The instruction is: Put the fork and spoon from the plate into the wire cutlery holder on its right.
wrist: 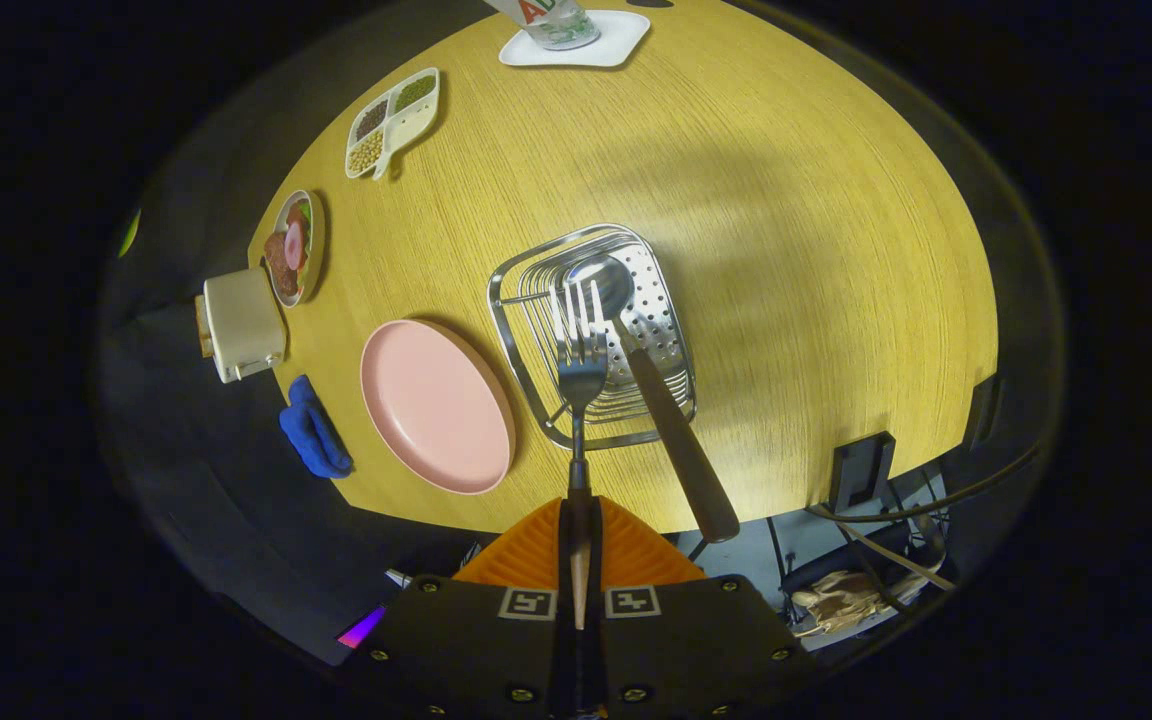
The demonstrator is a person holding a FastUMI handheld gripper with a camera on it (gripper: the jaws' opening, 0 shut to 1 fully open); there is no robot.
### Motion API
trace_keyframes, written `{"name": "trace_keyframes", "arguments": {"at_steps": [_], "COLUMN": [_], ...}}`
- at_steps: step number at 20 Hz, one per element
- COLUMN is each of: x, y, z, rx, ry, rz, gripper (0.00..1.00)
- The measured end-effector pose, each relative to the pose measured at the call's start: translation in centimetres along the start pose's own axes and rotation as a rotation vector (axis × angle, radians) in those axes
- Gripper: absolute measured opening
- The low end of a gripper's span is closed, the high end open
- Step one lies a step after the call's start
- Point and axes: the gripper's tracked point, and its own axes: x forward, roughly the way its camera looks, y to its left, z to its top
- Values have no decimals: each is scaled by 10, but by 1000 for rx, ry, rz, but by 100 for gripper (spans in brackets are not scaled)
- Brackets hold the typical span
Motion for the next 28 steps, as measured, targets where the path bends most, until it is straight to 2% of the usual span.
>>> {"name": "trace_keyframes", "arguments": {"at_steps": [6,9,11,17,24,28], "x": [1,-3,-7,-9,-19,-33], "y": [0,5,8,8,-1,-4], "z": [4,9,12,7,21,35], "rx": [28,52,67,54,-8,3], "ry": [22,6,-5,-21,-161,-265], "rz": [-6,29,49,46,-25,-30], "gripper": [4,12,13,14,17,17]}}
